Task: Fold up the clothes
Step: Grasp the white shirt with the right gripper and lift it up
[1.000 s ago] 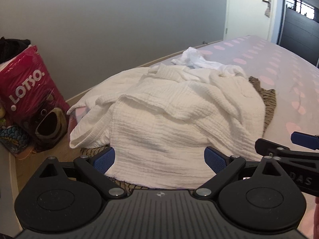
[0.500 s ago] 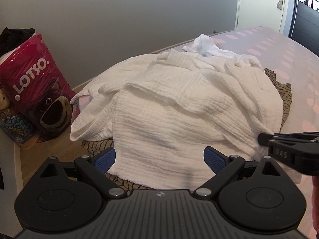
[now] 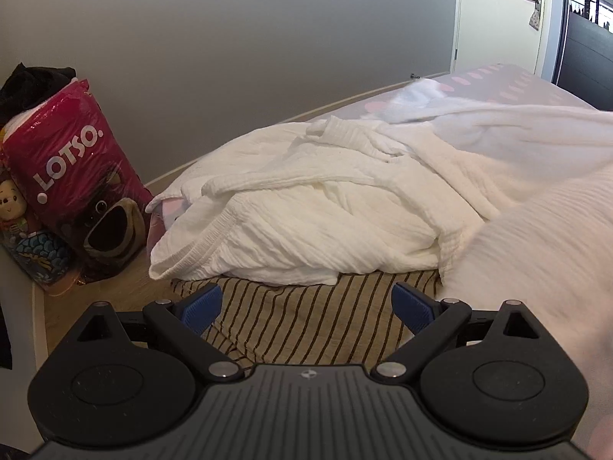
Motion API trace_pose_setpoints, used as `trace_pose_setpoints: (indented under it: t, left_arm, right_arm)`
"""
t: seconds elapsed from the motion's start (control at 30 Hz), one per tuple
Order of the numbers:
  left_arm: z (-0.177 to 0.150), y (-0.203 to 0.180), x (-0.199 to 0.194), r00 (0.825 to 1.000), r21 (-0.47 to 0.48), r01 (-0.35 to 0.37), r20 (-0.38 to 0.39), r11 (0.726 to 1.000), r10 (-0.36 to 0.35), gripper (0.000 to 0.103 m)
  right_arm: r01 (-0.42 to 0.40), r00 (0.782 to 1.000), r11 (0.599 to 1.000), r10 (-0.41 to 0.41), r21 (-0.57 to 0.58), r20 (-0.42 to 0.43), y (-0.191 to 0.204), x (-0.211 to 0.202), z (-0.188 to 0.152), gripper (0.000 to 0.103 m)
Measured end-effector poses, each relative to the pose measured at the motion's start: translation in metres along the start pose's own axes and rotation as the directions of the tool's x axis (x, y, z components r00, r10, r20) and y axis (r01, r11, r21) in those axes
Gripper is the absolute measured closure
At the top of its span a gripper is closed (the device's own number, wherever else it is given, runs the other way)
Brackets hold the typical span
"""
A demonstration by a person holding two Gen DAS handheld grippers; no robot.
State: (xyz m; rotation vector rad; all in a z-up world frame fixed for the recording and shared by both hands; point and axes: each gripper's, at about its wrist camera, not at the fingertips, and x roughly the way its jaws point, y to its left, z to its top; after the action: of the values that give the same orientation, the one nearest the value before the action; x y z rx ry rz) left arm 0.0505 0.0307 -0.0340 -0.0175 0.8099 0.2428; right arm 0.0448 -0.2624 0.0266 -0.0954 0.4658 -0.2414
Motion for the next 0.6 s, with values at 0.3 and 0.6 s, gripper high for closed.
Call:
trace_pose_setpoints:
  t: [0.3, 0.6]
  left_arm:
    - [0.001, -0.004, -0.011, 1.000, 0.012, 0.010, 0.030, 1.000, -0.011, 0.006]
    - [0.000, -0.023, -0.020, 0.998, 0.062, 0.032, 0.052, 0.998, -0.036, 0.006]
  right_arm:
    - [0.437, 0.899, 0.890, -0.434, 0.130, -0.049, -0.172, -0.051, -0.016, 0.095]
    - [0.803, 0.593, 0.585, -0.770, 0.109, -0.234, -0.295, -0.089, -0.075, 0.095]
